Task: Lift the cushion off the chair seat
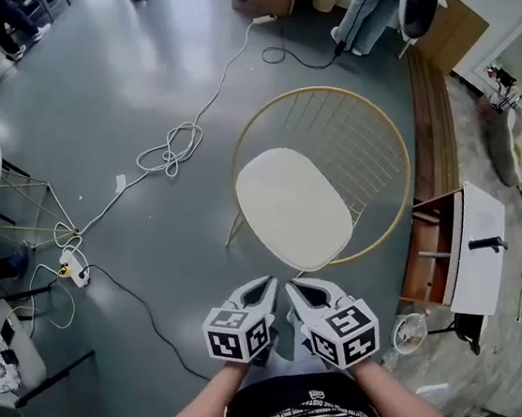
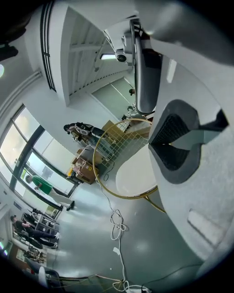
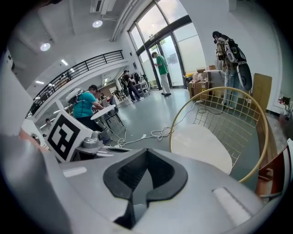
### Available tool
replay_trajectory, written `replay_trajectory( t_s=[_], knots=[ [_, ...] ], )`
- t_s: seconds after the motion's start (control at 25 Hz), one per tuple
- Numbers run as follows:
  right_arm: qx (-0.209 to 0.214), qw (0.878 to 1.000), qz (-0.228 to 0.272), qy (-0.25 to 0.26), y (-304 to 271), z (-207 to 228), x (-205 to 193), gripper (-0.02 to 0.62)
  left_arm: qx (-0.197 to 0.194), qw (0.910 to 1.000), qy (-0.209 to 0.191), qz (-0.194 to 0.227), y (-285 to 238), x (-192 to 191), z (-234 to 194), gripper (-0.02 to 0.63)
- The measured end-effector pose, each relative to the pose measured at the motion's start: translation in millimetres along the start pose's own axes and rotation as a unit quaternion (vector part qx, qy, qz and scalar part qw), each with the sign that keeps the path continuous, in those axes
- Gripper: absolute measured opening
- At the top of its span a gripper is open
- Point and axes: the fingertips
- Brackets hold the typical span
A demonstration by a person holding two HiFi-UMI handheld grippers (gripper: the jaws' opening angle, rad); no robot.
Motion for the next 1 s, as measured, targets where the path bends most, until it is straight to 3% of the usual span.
replay_trajectory(
  t_s=[0.32,0.56,0.84,1.0],
  knots=[
    [0.005,1.0,-0.017,0.009,-34.7,23.3,0.1,-0.002,-0.023,0.996,0.086,0.004,-46.2,-21.0,-31.0,-0.002],
    [0.003,1.0,-0.025,-0.001,-56.4,49.1,1.1,-0.002,-0.065,0.9882,0.138,0.016,-80.6,-37.6,-53.0,-0.002],
    [-0.002,0.999,-0.052,-0.005,-69.9,71.0,-17.4,-0.002,-0.088,0.9828,0.161,0.017,-112.9,-64.5,-91.5,0.002],
    [-0.01,0.999,-0.049,-0.021,-71.9,78.9,-23.2,-0.002,-0.1,0.9823,0.158,0.0,-129.0,-79.5,-108.9,0.068]
  ],
)
Point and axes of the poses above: the fingertips, and each gripper's own axes: y backward along the fingers, z to its right, x out of its top, and after that the axes turned 13 degrees about -y, right-handed
